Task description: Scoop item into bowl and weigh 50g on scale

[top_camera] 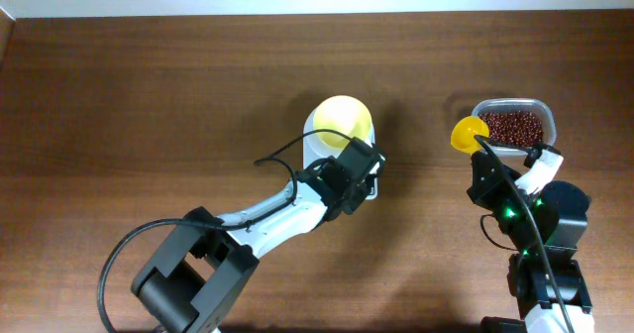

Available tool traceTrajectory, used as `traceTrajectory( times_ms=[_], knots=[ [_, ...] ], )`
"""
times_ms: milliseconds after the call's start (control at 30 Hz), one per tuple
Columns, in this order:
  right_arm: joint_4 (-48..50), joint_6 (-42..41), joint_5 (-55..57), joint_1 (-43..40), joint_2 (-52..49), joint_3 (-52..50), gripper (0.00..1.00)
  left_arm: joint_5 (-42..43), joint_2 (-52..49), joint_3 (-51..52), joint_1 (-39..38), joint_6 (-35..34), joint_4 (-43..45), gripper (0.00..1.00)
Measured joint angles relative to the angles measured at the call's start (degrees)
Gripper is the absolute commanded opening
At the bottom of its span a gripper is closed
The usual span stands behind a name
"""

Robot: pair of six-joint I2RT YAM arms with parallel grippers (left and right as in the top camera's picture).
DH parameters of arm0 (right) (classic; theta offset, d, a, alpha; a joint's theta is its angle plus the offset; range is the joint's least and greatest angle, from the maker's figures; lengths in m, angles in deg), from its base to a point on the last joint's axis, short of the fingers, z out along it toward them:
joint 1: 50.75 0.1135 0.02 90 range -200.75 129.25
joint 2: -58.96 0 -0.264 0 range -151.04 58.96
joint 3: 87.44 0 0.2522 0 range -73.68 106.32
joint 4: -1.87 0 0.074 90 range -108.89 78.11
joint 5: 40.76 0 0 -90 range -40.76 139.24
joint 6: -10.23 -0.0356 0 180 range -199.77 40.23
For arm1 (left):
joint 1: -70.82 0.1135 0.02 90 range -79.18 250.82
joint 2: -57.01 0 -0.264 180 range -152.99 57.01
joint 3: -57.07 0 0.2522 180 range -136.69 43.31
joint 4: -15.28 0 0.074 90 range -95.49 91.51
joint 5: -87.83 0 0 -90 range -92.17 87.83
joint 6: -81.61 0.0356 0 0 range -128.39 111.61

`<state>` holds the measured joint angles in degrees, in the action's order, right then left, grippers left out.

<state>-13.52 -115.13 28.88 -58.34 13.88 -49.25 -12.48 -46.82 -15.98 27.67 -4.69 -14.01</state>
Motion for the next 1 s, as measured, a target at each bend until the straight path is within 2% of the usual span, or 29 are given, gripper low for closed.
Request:
traceTrajectory(
  times_ms=[367, 1000],
  knots=[
    [0.0, 0.0, 0.0, 0.0, 0.0, 0.0, 0.04, 2.8, -0.39, 0.0, 1.51, 0.66, 0.35, 0.0],
    [0.02, 0.02, 0.0, 0.0, 0.0, 0.0, 0.04, 2.84, -1.73, 0.0, 1.51, 1.46, 1.68, 0.0]
  ],
)
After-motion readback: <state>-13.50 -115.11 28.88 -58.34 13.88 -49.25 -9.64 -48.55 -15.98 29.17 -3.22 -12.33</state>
